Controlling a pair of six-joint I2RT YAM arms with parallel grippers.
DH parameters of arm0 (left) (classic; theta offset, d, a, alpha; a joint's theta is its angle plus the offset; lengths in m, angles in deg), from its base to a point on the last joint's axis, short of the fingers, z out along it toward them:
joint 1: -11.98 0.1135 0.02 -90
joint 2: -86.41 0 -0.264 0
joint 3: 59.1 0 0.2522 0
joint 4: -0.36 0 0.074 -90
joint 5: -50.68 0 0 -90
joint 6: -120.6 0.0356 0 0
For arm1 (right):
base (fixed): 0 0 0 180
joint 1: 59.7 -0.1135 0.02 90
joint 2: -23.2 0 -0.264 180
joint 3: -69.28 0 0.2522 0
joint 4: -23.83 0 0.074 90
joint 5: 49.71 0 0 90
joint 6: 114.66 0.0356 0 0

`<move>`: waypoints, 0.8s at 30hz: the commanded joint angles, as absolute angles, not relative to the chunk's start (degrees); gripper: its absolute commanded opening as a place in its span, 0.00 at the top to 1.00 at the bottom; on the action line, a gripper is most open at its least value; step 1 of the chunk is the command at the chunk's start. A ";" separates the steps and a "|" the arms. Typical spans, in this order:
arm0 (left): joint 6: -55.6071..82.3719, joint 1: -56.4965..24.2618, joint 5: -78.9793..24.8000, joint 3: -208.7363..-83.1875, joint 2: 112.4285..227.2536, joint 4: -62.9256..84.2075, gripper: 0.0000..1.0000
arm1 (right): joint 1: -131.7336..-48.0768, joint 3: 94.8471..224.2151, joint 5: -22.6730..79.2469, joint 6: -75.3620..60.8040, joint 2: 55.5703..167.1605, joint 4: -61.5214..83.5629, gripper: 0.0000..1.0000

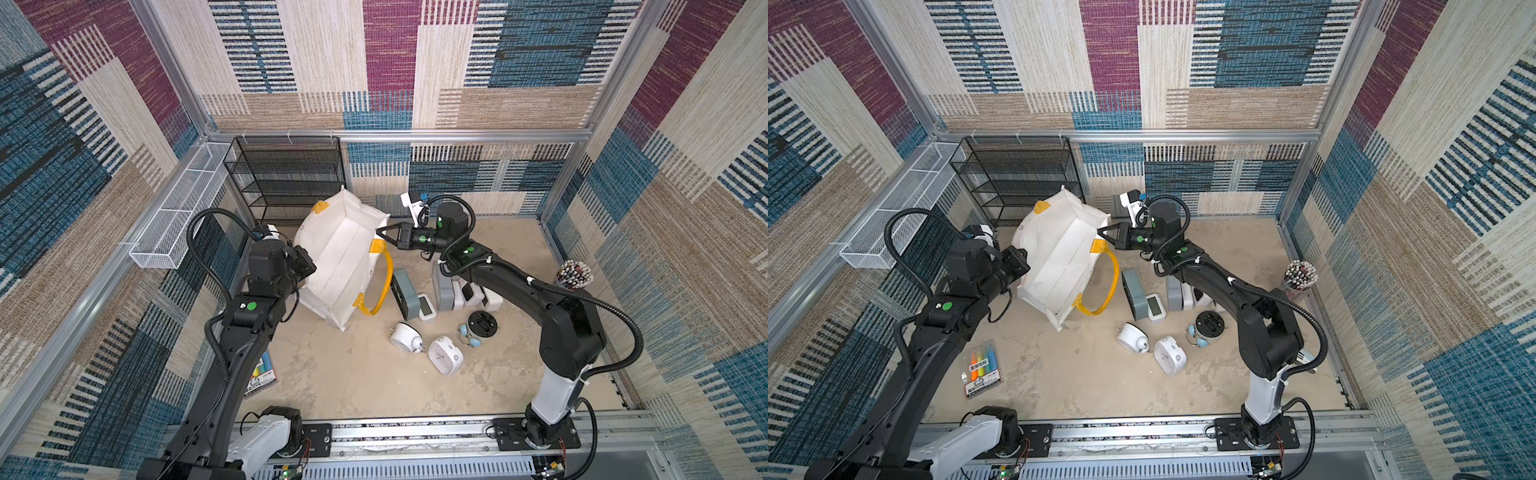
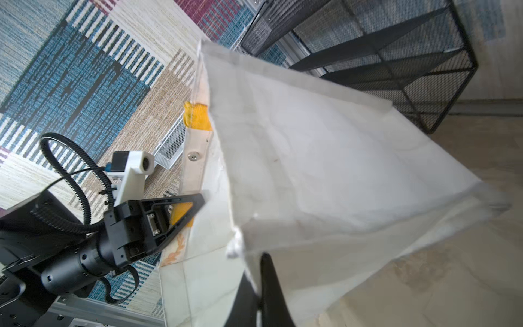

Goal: Take the alarm clock out of the canvas bag
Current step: Place the canvas bag at the center of the board.

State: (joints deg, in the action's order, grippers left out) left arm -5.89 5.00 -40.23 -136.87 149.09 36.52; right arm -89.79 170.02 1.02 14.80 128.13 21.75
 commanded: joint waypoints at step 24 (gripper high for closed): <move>3.97 8.64 -25.04 -152.94 174.24 45.54 0.31 | -83.18 182.74 -0.17 9.24 138.61 10.78 0.45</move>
